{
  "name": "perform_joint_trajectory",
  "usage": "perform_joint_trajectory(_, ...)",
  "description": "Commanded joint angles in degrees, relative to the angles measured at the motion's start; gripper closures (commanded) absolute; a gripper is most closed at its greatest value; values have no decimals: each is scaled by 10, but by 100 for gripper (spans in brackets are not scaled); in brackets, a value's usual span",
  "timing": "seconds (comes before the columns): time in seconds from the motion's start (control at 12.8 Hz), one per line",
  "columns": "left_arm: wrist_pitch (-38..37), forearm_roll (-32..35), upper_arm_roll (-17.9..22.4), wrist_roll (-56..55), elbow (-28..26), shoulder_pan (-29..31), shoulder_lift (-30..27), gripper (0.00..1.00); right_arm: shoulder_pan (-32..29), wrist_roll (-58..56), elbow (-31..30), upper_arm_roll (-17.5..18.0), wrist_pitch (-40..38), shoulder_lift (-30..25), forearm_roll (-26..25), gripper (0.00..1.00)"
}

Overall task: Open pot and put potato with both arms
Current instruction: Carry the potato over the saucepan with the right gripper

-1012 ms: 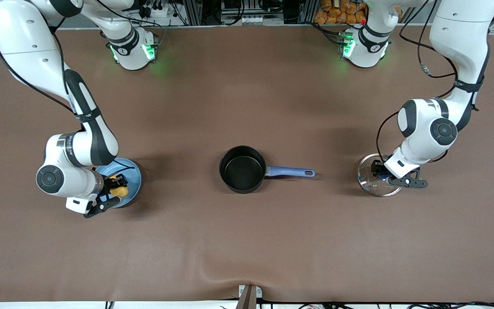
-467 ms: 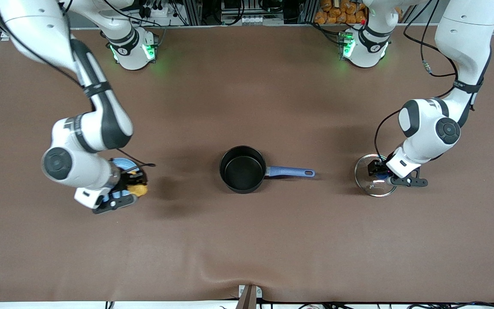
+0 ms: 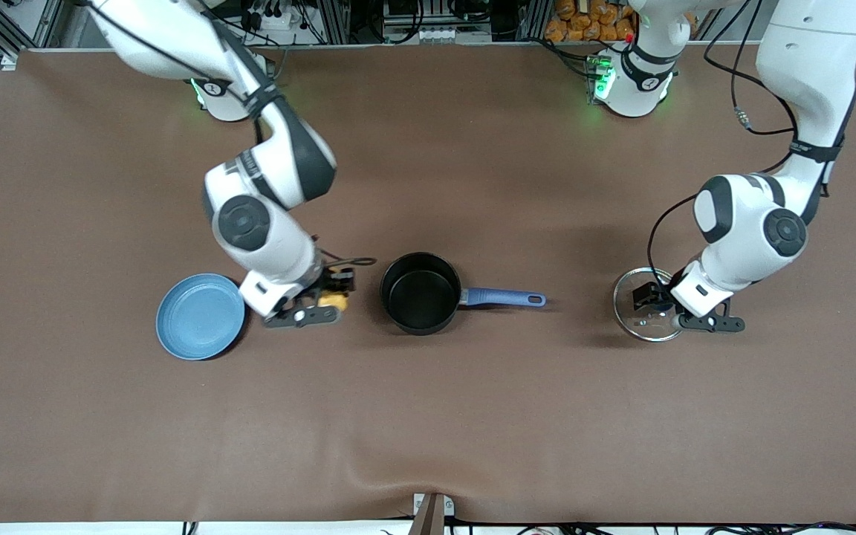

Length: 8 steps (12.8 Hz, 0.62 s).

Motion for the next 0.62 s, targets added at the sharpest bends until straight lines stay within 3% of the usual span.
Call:
perform_joint_trajectory(0.0,-106,-10,-6,-36,69,-1,-20,0,58,87,18,-9,33,23,-3,94)
perform_joint_trajectory(0.39,-318,10,-12,-85,203,-10,-52,0,105,155,47,-13,105,75,-8,94)
perform_joint_trajectory(0.54,-378,10,-17,-90,219,-9,-81,0,115,175,58,-15,122,94,-19,94)
